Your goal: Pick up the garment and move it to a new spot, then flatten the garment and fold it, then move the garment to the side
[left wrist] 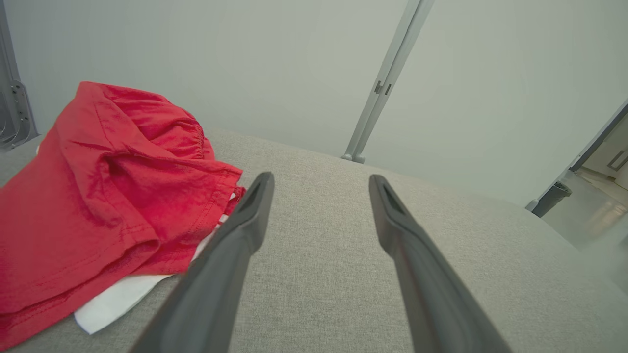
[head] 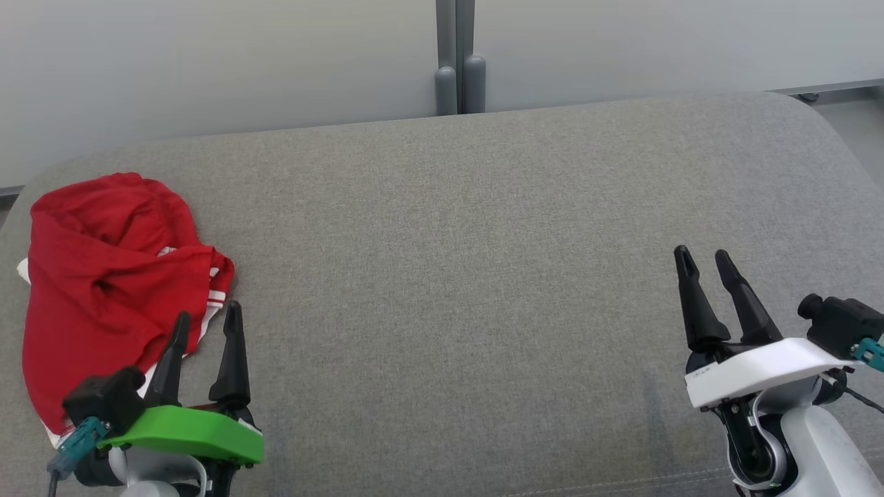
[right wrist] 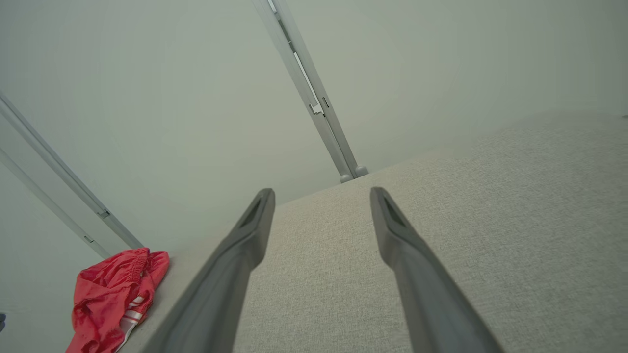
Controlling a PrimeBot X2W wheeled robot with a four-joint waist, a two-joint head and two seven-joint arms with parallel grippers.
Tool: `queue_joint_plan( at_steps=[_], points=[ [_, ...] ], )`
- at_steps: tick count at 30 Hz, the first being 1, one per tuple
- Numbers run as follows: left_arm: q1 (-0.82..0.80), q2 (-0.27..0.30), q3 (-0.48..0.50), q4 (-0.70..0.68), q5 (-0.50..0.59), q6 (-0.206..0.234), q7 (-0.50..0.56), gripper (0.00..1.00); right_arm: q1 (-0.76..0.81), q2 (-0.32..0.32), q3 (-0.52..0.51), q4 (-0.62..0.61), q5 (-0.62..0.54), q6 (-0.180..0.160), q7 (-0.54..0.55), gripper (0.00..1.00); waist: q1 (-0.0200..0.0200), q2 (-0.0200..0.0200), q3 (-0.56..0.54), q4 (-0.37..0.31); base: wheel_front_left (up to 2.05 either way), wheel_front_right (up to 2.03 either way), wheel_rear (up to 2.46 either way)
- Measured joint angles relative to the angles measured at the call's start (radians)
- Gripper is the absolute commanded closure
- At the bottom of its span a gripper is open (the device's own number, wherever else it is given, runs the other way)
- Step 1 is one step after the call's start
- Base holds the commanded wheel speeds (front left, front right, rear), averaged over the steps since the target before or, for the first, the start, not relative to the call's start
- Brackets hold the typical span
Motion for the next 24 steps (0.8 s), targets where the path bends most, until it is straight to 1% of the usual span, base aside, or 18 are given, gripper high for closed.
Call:
queue_joint_plan(
  at_steps=[1, 4, 21, 24],
  points=[
    [0.0, 0.0, -0.002, -0.001, 0.014, 0.0, -0.002, 0.0, 0.0, 0.001, 0.001, 0.0, -0.013, -0.006, -0.008, 0.0, 0.0, 0.0, 0.0, 0.0, 0.0, 0.0, 0.0],
    [0.0, -0.001, -0.006, -0.005, 0.052, 0.0, -0.017, 0.0, 0.0, 0.002, 0.002, -0.002, -0.057, -0.007, -0.018, 0.0, 0.0, 0.0, 0.001, 0.0, 0.0, 0.0, 0.0],
    [0.0, -0.004, -0.021, -0.04, 0.282, 0.0, -0.074, 0.0, 0.0, 0.012, 0.029, -0.033, -0.281, -0.005, -0.071, 0.0, 0.0, 0.0, 0.007, -0.001, 0.0, 0.0, 0.0],
    [0.0, -0.005, -0.021, -0.048, 0.314, 0.0, -0.082, 0.0, 0.0, 0.013, 0.03, -0.04, -0.314, 0.0, -0.078, 0.0, 0.0, 0.0, 0.01, -0.001, 0.0, 0.0, 0.0]
  ],
)
